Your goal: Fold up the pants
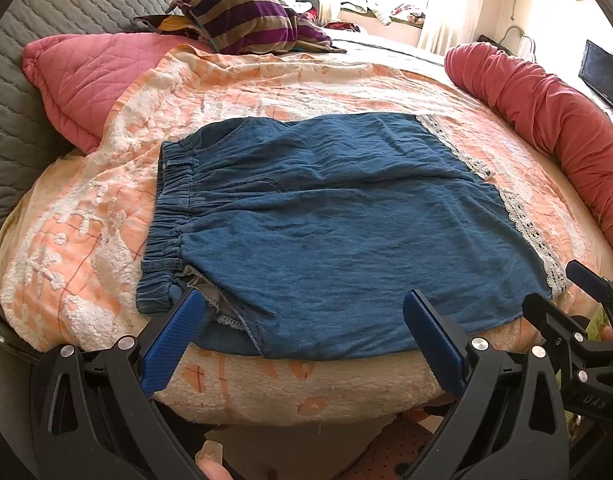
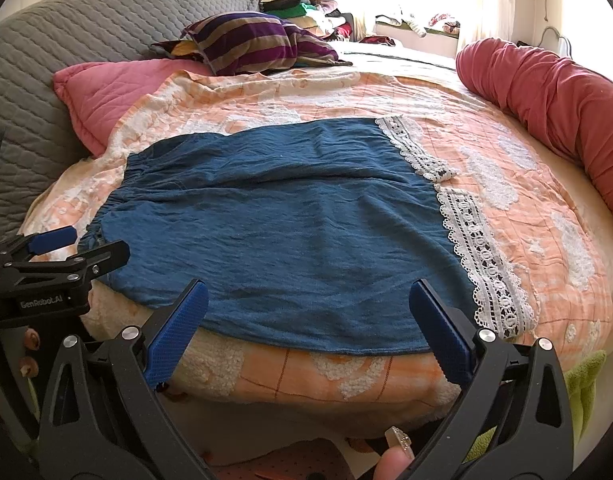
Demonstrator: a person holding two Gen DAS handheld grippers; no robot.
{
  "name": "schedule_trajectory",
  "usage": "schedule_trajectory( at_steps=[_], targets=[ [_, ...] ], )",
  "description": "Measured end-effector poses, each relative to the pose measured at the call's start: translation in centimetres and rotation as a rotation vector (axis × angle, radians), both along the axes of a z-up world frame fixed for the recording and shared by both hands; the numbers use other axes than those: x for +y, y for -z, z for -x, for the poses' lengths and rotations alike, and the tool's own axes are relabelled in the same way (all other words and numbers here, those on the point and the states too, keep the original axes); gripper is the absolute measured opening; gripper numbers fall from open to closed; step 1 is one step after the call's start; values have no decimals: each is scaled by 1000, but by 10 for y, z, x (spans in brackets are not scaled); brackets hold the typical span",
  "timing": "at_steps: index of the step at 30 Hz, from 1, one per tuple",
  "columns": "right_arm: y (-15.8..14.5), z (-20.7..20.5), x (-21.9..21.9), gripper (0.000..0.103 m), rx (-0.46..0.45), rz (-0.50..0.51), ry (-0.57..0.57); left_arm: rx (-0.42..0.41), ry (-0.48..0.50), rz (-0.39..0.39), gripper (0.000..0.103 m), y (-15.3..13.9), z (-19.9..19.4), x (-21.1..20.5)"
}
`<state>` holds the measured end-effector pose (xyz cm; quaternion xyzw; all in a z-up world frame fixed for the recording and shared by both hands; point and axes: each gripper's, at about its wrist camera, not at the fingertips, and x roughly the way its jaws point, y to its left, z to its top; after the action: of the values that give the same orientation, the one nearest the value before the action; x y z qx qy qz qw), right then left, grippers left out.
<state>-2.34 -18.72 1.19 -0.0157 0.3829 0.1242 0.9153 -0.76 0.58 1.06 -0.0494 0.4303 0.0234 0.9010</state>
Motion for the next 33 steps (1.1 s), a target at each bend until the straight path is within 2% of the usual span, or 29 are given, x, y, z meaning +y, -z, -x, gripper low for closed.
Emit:
schedule_trajectory(
  at_steps=[9,18,22,26,33],
  targets=[
    [0,-3,2,95,6,6,-5,2,-10,-2,99,2,-1,7],
    [-4,-28,11,95,8,-3,-23,9,-56,4,99,8,-17,27],
    [-4,-51,22,95,33,-24,-60,18,-88,12,99,10,-30,45],
    [-2,-76,32,95,73,-86,-114,25,-119,23,99,9,-48,66],
    [-4,-128,63,95,57,-39,-185,33,-169,33,99,8,-87,103]
  ],
)
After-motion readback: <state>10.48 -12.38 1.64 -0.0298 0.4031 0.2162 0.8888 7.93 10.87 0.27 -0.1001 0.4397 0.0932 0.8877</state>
